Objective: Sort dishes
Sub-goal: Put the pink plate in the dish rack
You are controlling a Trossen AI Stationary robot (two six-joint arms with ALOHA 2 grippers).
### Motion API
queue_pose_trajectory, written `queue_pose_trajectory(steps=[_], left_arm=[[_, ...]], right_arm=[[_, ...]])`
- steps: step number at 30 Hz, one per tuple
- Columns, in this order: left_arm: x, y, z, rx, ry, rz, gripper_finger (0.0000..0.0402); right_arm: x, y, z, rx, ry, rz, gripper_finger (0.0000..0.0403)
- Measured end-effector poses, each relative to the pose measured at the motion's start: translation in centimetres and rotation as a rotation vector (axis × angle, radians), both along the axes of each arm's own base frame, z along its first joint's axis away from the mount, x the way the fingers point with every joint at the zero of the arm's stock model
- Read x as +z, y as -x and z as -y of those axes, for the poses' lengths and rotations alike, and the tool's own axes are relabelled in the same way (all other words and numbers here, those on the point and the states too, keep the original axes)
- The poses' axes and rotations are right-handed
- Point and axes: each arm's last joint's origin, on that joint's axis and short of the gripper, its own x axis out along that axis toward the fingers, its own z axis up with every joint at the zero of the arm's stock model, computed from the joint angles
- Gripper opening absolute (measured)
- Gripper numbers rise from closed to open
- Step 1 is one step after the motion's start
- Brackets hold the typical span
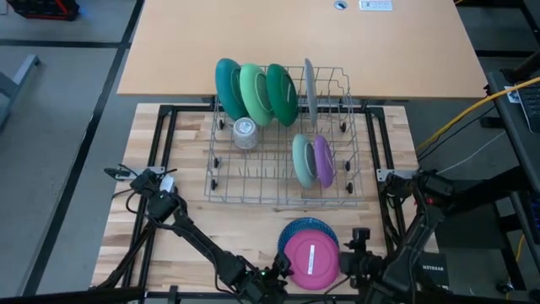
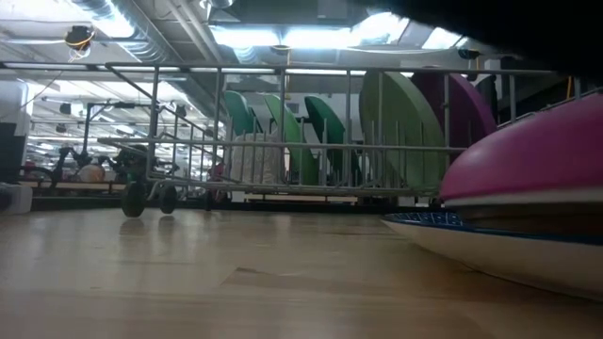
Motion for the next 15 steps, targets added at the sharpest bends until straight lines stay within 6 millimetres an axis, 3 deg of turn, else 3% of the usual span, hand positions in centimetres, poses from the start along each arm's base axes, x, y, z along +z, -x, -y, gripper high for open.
queue_pose_trajectory(steps=[15], left_arm=[[-0.5, -0.8, -1.2, -0.005, -0.063, -0.021, 0.0198]], right_arm=[[-0.3, -1.7, 0.6, -0.03, -0.058, -0.04, 0.0144]])
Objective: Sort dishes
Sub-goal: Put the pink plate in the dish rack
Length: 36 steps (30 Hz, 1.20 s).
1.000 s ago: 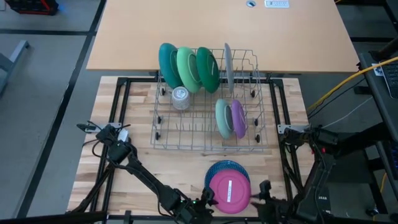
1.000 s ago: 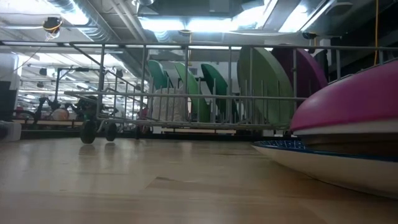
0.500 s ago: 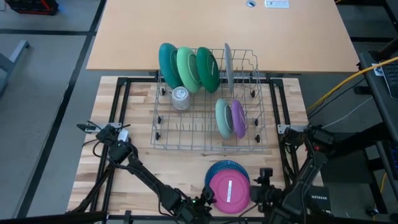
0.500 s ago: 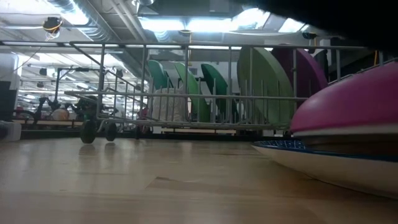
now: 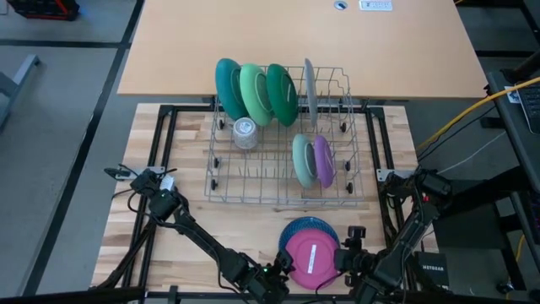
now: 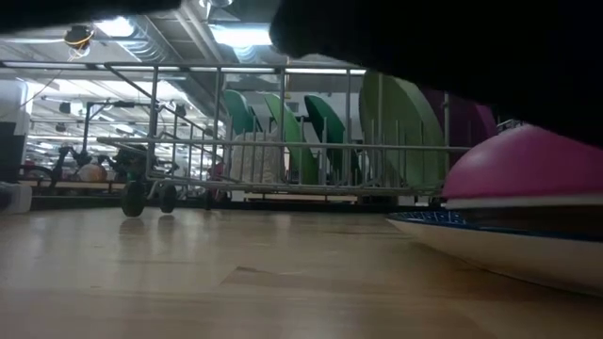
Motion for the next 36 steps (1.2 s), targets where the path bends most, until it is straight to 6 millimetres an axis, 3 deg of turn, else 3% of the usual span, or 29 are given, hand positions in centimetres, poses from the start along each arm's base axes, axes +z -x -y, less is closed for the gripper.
queue_pose_trajectory(steps=[16, 36], left_arm=[[0.0, 0.2, -0.1, 0.025, -0.132, 0.027, 0.0198], [0.3, 1.3, 1.3, 0.102, -0.237, 0.123, 0.0198]], right_arm=[[-0.2, -0.4, -0.9, 0.058, -0.102, -0.006, 0.0144], [-0.2, -0.7, -1.3, 0.096, -0.118, 0.019, 0.0144]])
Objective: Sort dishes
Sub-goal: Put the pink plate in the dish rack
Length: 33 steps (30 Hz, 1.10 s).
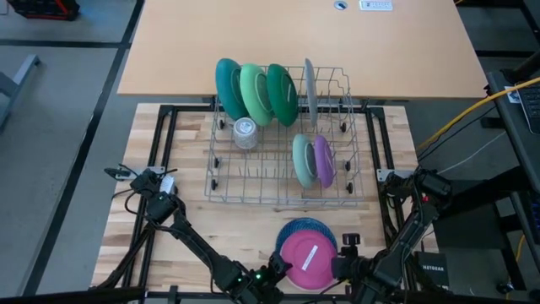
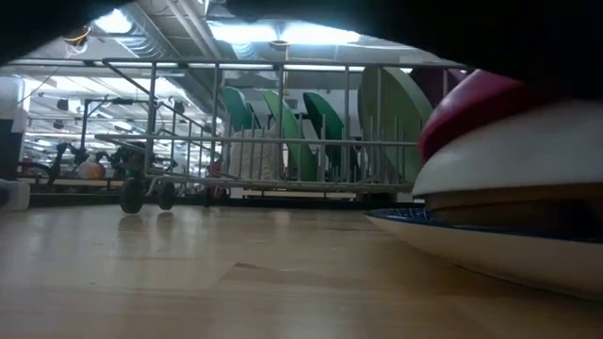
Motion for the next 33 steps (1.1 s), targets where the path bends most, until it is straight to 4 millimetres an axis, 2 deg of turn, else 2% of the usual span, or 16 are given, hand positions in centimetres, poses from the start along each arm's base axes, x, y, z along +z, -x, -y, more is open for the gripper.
queue_pose_trajectory(steps=[5, 10, 18, 21, 27, 33], left_arm=[[0.2, -0.2, 0.0, 0.031, -0.002, 0.046, 0.0198], [0.3, -0.6, -0.4, 0.109, -0.079, 0.116, 0.0198], [0.6, -0.8, -0.3, 0.108, -0.104, 0.138, 0.0192], [0.7, -0.8, -0.4, 0.13, -0.12, 0.152, 0.0166], [0.9, -0.6, -0.4, 0.151, -0.142, 0.165, 0.0082], [1.5, -0.4, -0.4, 0.241, -0.195, 0.232, 0.0022]], right_arm=[[0.0, -0.1, -0.3, 0.044, -0.012, 0.008, 0.0144], [0.0, -0.2, -0.4, 0.082, -0.016, 0.013, 0.0144], [0.0, -0.2, -0.4, 0.083, -0.01, 0.012, 0.0144], [0.0, -0.2, -0.4, 0.083, -0.009, 0.012, 0.0144], [0.1, -0.2, -0.3, 0.081, -0.003, 0.012, 0.0144], [1.3, -0.4, -0.7, 0.078, -0.011, 0.025, 0.0144]])
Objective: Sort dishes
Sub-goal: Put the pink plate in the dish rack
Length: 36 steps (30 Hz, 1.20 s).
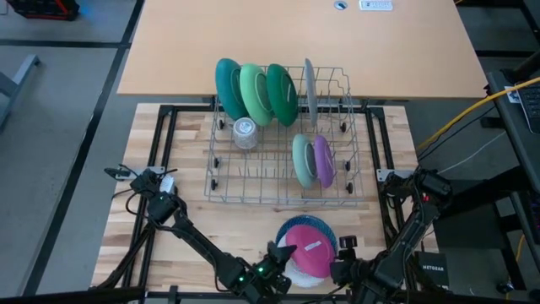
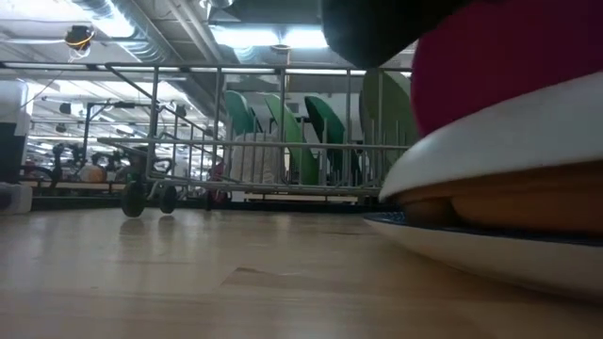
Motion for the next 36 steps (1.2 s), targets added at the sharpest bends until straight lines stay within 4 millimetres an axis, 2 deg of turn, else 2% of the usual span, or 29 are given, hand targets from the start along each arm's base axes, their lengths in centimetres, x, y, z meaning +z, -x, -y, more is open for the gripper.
queue_pose_trajectory(steps=[7, 14, 23, 27, 31, 36], left_arm=[[0.3, 0.1, -0.4, 0.133, -0.082, 0.077, 0.001], [0.4, -0.6, -1.7, 0.214, -0.085, 0.132, 0.0009], [0.4, -2.1, -4.2, 0.295, 0.018, 0.246, 0.0007], [0.6, -2.3, -4.6, 0.317, 0.014, 0.261, 0.0003], [1.7, -2.1, -4.5, 0.312, 0.012, 0.261, 0.0002], [3.9, -1.4, -4.2, 0.295, -0.003, 0.245, 0.0002]], right_arm=[[2.4, -0.2, 0.0, -0.004, 0.072, 0.035, 0.0144], [4.2, -0.2, 0.4, -0.004, 0.174, 0.089, 0.0144], [4.8, -0.3, 0.6, -0.05, 0.182, 0.118, 0.0144], [4.8, -0.1, 0.8, -0.07, 0.191, 0.1, 0.0144], [5.6, 0.1, 1.0, -0.098, 0.201, 0.063, 0.0144], [8.5, 0.4, 1.4, -0.109, 0.245, 0.06, 0.0144]])
